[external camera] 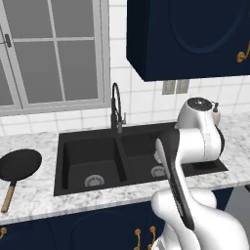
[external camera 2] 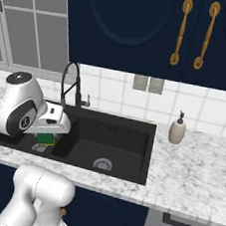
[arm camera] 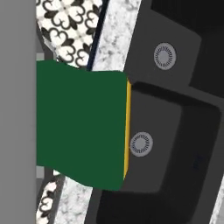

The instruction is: Pick the pan and sponge and place them into the sink. Then turn on the water.

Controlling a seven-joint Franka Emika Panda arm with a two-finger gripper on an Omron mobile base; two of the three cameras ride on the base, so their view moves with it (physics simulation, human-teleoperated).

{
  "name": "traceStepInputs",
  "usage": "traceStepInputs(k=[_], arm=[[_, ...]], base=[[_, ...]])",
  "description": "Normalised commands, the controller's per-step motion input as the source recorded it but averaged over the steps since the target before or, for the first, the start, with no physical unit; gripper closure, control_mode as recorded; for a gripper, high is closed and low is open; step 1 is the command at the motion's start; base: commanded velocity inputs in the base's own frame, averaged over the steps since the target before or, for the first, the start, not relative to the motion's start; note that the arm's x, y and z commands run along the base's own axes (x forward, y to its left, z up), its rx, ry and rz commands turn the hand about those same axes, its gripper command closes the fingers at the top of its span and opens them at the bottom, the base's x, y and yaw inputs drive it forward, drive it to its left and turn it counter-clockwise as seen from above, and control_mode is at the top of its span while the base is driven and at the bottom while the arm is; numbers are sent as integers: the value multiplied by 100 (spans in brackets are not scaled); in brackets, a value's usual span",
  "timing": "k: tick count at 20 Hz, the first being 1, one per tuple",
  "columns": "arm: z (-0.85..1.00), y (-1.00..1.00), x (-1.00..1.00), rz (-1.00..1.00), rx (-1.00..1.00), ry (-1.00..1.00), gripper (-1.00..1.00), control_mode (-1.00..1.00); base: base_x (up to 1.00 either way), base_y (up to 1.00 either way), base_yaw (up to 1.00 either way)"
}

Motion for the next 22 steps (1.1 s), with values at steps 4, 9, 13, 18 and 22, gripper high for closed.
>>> traceStepInputs(k=[4,9,13,18,22], arm=[[0,100,19,12,0,0,100,-100],[0,100,40,11,0,0,100,-100],[-8,100,59,7,0,1,100,-100],[-17,100,87,3,0,4,100,-100],[-7,100,81,1,2,4,100,-100]], base=[[0,0,0],[0,0,0],[0,0,0],[0,0,0],[0,0,0]])
